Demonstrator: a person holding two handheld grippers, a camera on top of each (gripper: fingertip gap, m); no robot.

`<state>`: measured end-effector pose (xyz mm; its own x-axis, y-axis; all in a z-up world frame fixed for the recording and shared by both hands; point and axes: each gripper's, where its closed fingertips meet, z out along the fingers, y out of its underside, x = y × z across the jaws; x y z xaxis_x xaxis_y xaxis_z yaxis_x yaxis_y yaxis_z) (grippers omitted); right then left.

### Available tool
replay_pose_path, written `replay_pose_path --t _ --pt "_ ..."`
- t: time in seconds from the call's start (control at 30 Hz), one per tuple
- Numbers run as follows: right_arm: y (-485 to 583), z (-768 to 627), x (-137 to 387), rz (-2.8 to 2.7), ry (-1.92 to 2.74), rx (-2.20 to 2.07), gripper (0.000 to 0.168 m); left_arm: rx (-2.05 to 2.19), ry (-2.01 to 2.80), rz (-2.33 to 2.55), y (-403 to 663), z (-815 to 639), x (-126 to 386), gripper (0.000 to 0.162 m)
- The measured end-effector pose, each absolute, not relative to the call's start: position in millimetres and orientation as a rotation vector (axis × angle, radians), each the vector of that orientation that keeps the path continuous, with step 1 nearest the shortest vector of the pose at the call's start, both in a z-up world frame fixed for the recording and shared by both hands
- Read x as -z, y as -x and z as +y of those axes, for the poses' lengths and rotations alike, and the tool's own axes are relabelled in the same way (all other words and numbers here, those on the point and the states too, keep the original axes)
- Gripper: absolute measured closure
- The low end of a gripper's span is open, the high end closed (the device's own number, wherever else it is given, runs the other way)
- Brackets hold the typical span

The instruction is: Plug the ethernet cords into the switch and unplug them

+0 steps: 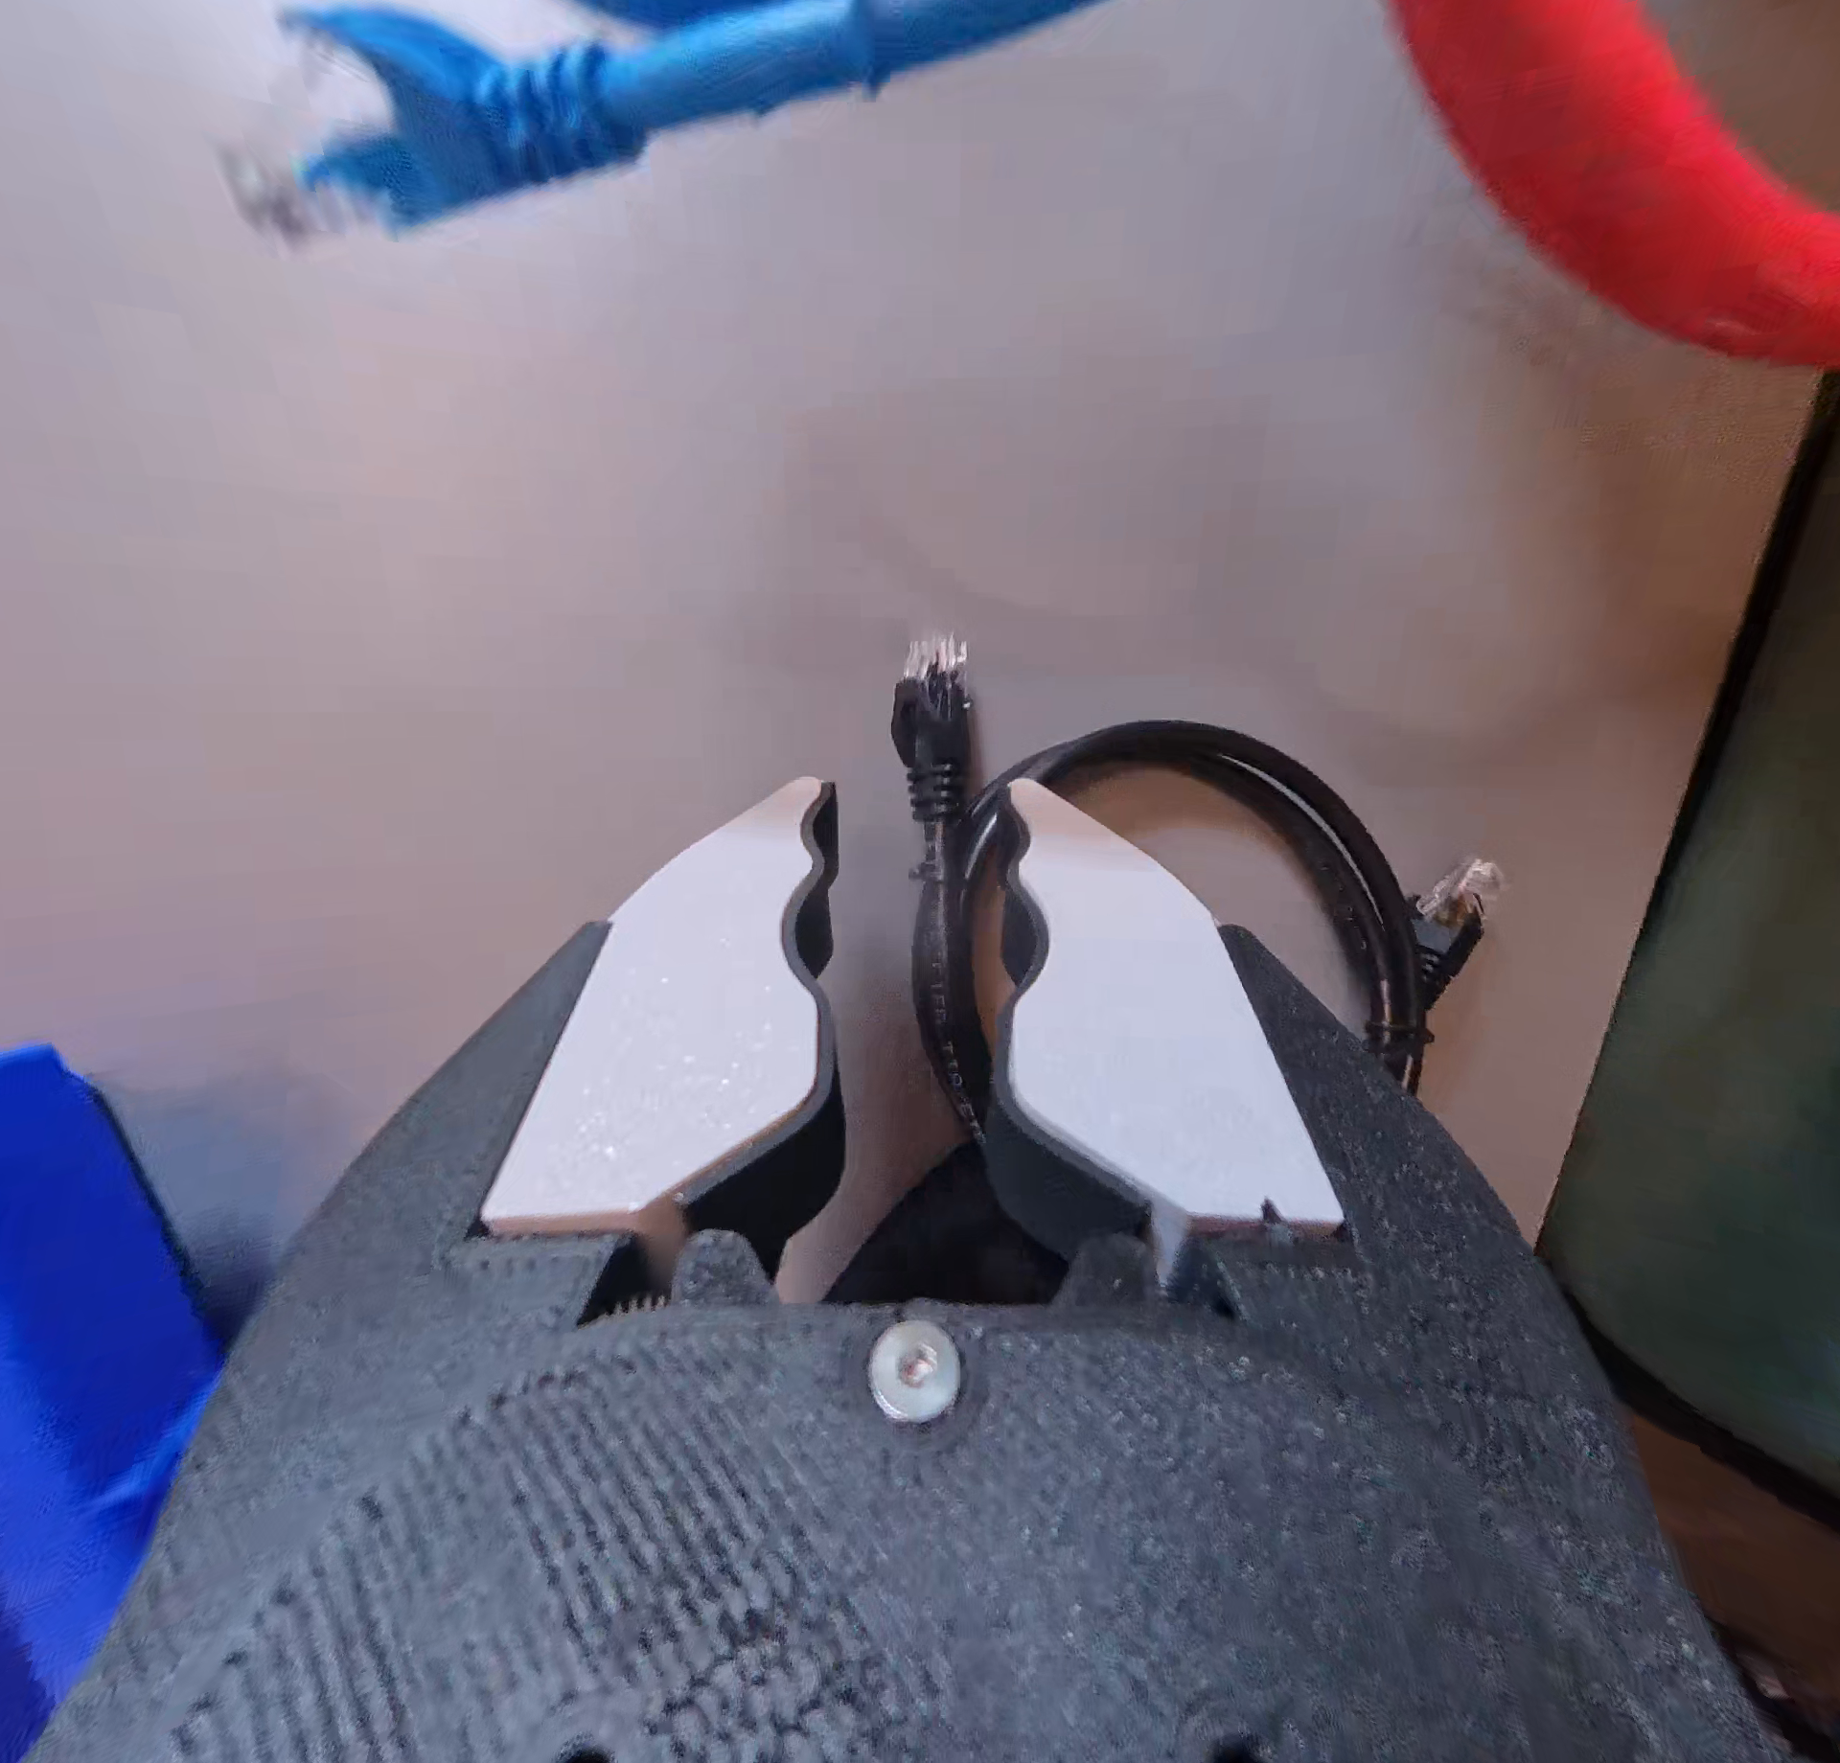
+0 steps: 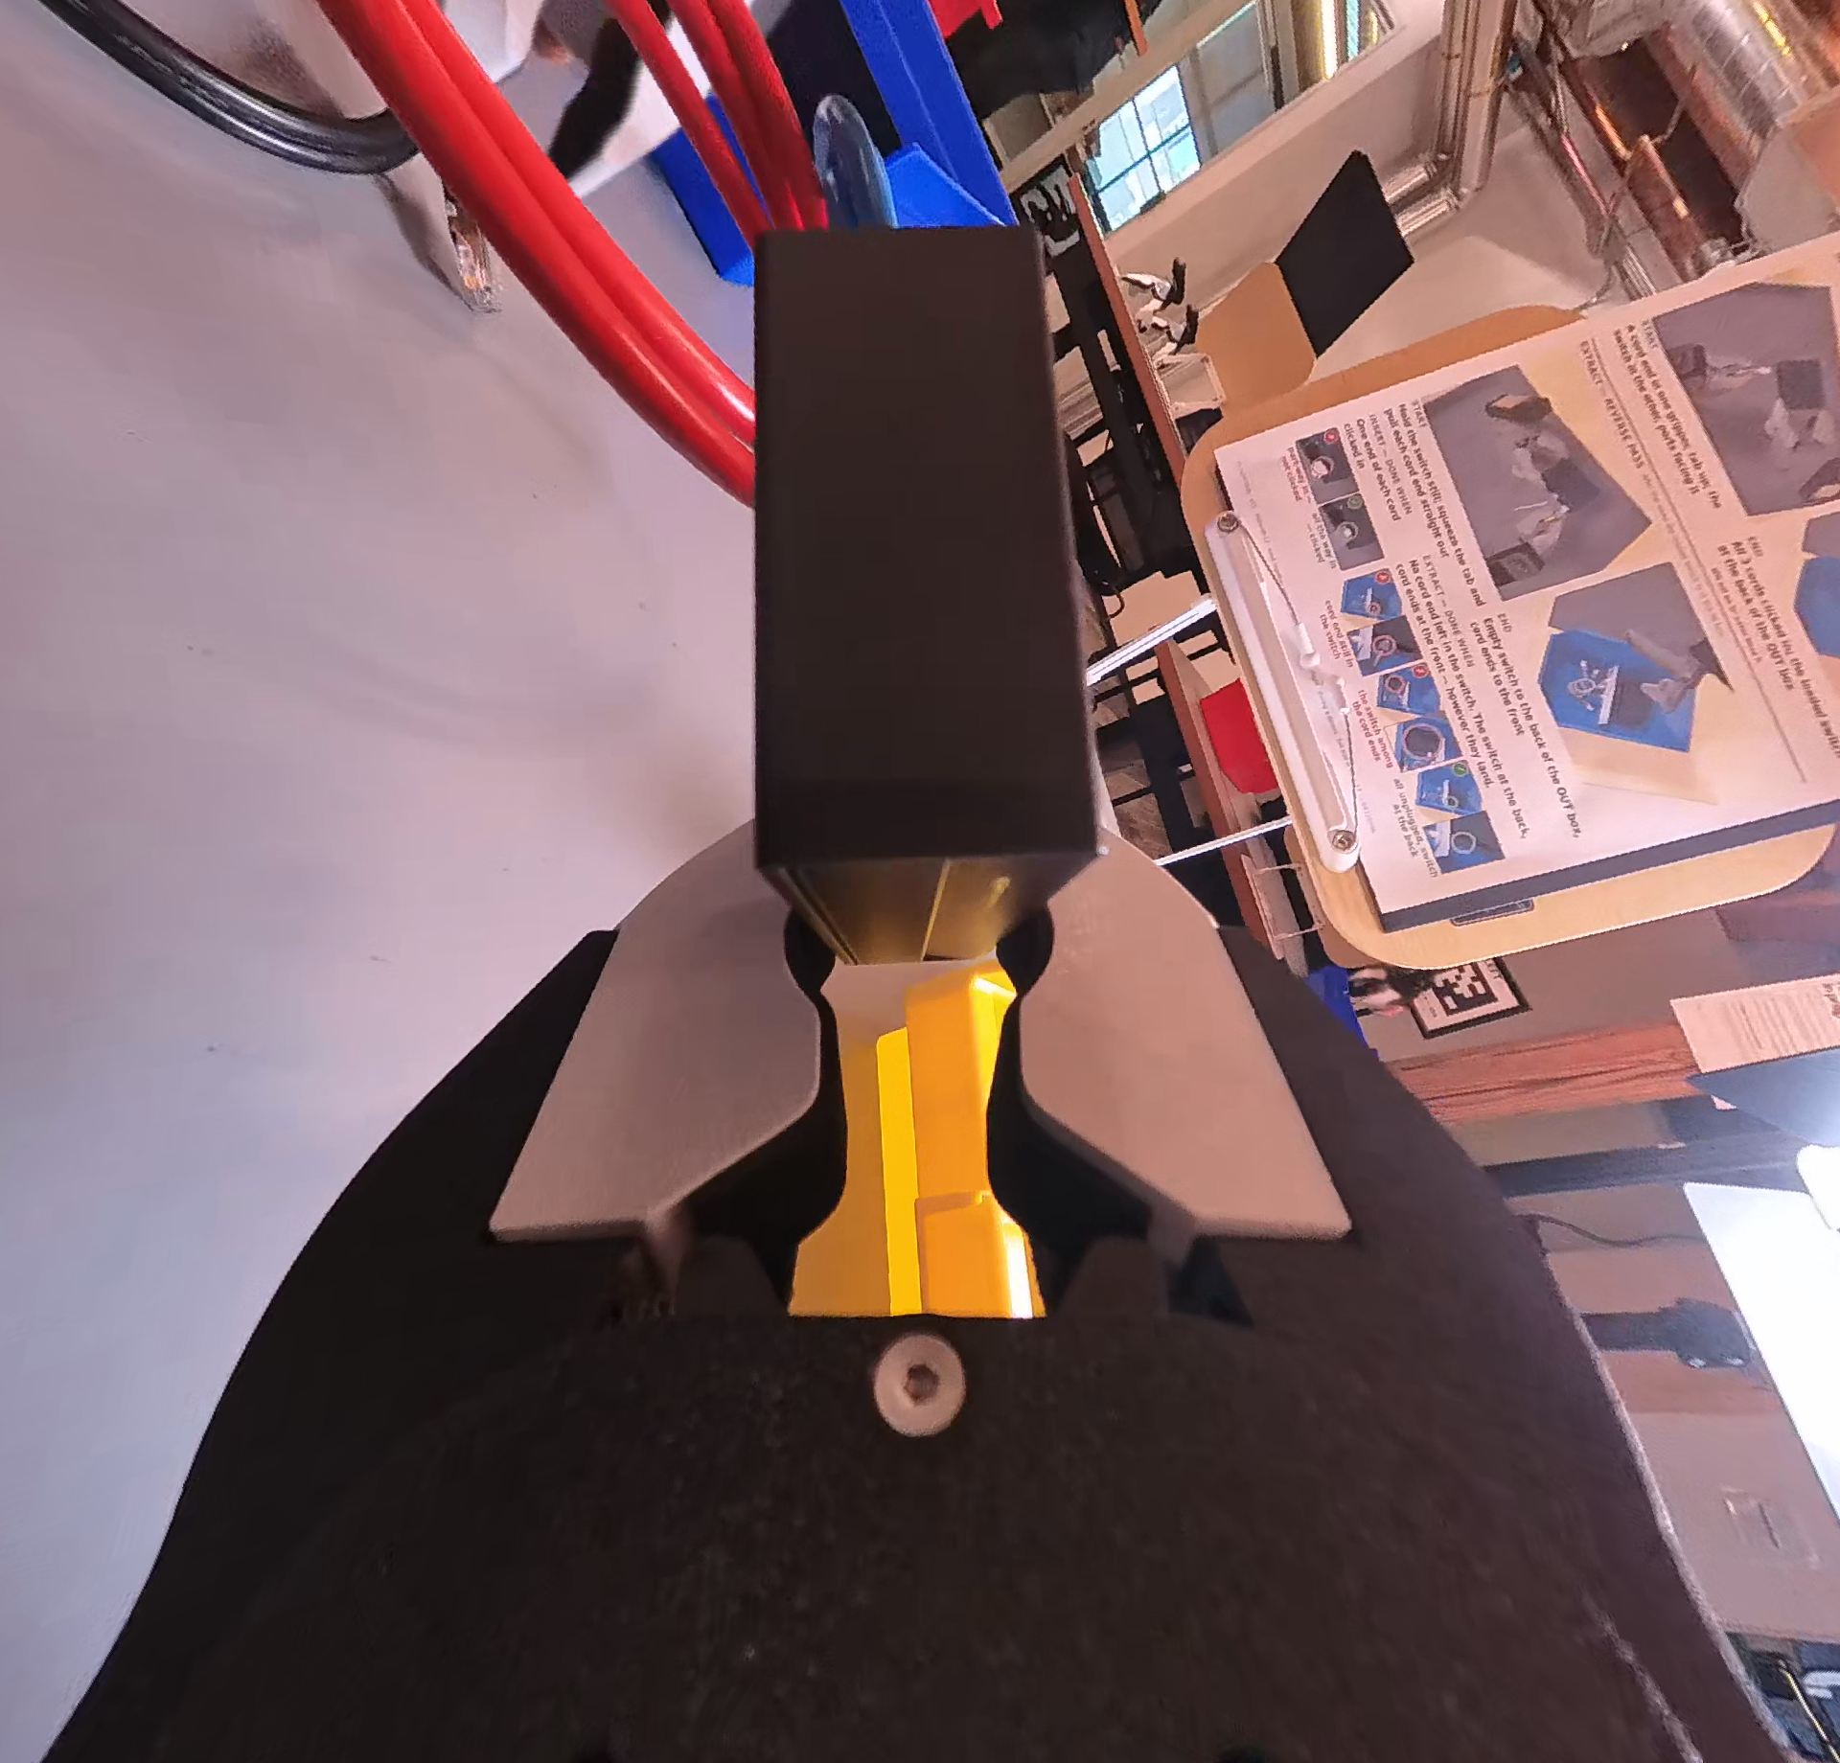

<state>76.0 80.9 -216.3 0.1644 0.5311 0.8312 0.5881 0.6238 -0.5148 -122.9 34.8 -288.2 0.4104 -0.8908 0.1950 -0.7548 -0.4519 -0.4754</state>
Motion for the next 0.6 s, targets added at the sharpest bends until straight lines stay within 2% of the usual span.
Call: replay_pose_path --t 0.03,0.1,0.2,0.33,0.43,0.6 --pt "-76 81 217 -1.482 0.994 0.050 0.138 0.629 2.398 1.377 124 33 295 0.133" --pt "-75 79 219 -1.488 0.994 0.050 0.138 0.711 2.432 1.293 120 32 303 0.135" --pt "-73 78 220 -1.500 0.984 0.060 0.138 0.822 2.424 1.271 112 27 307 0.149" --pt "-71 75 223 -1.521 0.958 0.080 0.138 0.727 2.371 1.354 113 28 302 0.149" --pt "-68 68 223 -1.532 0.923 0.054 0.138 0.682 2.264 1.374 117 29 259 0.150" --pt "-60 62 225 -1.566 0.885 0.069 0.138 0.672 2.009 1.432 104 11 156 0.150"
